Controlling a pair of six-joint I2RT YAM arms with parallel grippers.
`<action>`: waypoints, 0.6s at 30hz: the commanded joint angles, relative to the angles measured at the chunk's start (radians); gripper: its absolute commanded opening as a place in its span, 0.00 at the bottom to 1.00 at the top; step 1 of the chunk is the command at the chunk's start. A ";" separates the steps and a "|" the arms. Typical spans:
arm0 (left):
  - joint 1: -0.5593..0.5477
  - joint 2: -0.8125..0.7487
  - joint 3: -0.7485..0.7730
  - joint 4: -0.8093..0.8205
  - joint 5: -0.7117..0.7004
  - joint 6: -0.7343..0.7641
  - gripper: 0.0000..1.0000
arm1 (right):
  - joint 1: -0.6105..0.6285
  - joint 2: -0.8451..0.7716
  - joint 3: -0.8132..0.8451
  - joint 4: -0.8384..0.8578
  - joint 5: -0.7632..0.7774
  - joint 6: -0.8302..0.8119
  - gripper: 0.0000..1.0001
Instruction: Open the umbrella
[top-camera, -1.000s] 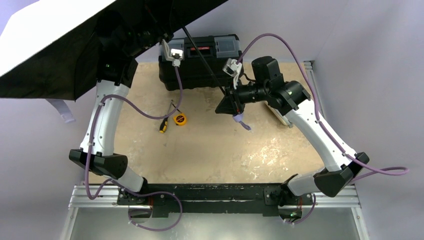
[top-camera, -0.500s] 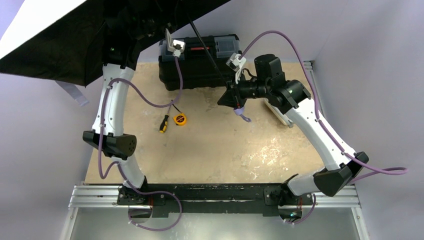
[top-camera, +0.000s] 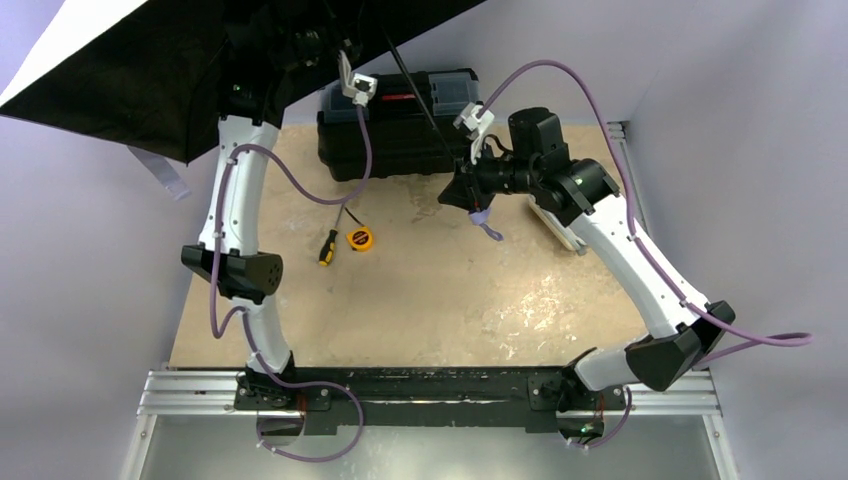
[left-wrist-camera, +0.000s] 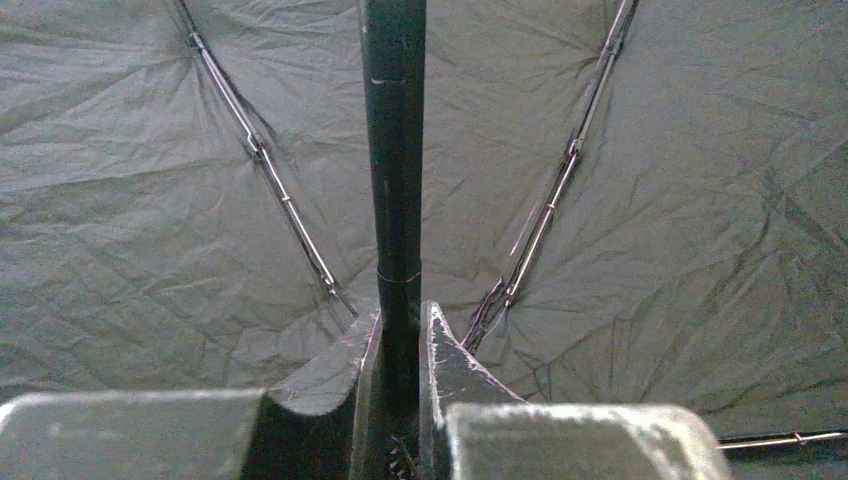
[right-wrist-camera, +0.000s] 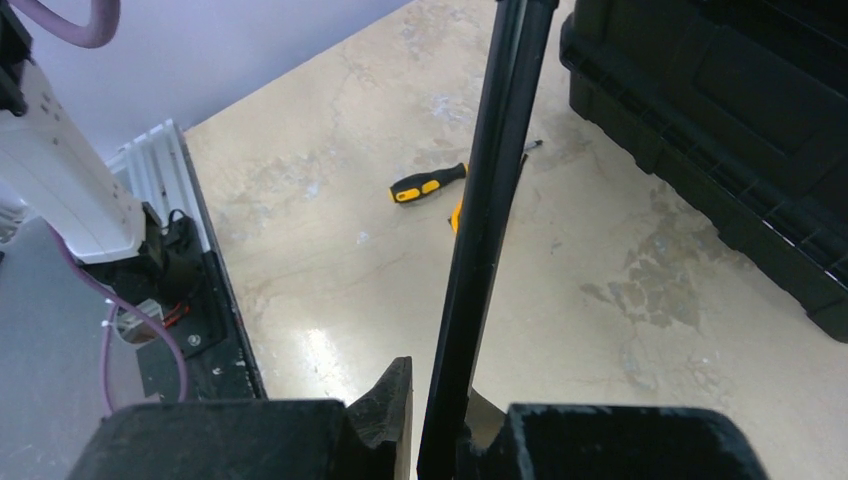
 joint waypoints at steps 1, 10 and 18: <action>0.239 0.047 0.045 0.300 -0.764 0.173 0.10 | 0.047 -0.070 -0.086 -0.439 -0.182 -0.360 0.00; 0.274 0.028 -0.069 0.336 -0.907 0.146 0.14 | 0.073 -0.098 -0.186 -0.516 -0.125 -0.484 0.00; 0.306 0.030 -0.113 0.368 -0.885 0.126 0.15 | 0.075 -0.126 -0.203 -0.493 -0.132 -0.463 0.00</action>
